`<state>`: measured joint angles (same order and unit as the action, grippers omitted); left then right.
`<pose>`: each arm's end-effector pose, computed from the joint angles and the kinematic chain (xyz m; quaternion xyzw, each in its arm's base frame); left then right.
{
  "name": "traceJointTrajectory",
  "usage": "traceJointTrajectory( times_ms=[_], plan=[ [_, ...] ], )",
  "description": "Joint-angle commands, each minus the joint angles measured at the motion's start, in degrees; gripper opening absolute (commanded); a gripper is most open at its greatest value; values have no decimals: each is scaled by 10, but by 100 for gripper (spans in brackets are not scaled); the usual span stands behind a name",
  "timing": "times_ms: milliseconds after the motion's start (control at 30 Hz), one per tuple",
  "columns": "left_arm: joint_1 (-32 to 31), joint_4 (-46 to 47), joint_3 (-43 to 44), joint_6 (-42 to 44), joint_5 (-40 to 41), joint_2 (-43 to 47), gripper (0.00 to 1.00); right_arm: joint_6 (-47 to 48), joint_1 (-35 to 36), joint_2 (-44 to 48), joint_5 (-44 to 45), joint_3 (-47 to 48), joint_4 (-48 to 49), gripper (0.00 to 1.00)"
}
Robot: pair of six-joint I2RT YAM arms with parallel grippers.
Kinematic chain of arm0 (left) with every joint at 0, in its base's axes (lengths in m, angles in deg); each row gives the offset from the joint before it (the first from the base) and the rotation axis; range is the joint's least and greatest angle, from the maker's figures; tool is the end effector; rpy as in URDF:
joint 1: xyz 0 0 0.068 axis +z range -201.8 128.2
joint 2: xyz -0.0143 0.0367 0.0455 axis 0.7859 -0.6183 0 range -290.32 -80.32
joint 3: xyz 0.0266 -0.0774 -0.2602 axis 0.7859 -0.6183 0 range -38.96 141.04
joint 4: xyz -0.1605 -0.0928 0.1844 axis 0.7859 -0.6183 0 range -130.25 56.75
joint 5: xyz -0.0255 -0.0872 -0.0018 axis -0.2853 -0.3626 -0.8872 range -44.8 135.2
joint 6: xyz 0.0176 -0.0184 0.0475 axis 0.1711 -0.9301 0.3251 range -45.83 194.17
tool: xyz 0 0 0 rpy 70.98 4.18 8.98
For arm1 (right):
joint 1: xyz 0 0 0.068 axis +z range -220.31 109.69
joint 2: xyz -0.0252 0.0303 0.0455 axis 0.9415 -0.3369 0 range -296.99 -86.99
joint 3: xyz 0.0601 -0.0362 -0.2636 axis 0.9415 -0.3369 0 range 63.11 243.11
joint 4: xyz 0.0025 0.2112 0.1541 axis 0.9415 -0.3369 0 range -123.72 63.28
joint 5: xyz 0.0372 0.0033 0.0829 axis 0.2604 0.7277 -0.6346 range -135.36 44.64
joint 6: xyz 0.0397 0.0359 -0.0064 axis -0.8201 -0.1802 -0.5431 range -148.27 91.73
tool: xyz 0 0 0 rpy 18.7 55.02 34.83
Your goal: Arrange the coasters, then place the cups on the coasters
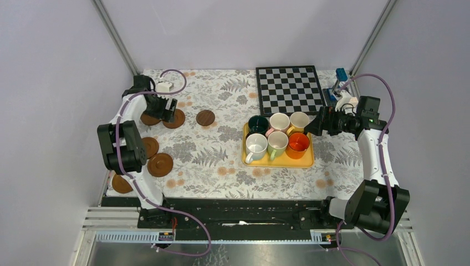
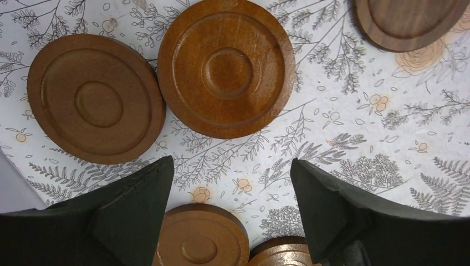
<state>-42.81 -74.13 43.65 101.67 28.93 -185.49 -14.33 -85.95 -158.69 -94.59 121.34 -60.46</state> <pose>0.3835 0.0507 0.2329 0.1870 0.9457 -0.0596 0.2591 0.2532 -0.0429 0.2941 -0.1394 0.8486 0.2903 0.4197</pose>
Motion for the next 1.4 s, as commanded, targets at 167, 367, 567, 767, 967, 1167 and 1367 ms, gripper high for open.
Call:
traceJointTrajectory(
  times_ms=[167, 367, 567, 767, 967, 1167, 1367],
  plan=[
    [16, 41, 27, -20, -24, -55, 80, 8, 2, 23, -15, -4, 9, 100],
    [23, 54, 9, -41, -26, -64, 78, 8, 2, 22, -14, -5, 9, 100],
    [39, 58, 7, -50, -32, -81, 80, 8, 2, 22, -13, -4, 9, 100],
    [40, 57, 5, -54, -48, -93, 80, 9, 2, 21, -11, -5, 10, 100],
    [40, 58, 12, -59, -56, -111, 80, 8, 2, 20, -10, -5, 11, 100],
    [38, 60, 34, -68, -56, -138, 80, 7, 2, 21, -10, -6, 11, 100],
    [28, 60, 57, -71, -51, -157, 79, 7, 2, 22, -9, -5, 11, 100]
  ],
)
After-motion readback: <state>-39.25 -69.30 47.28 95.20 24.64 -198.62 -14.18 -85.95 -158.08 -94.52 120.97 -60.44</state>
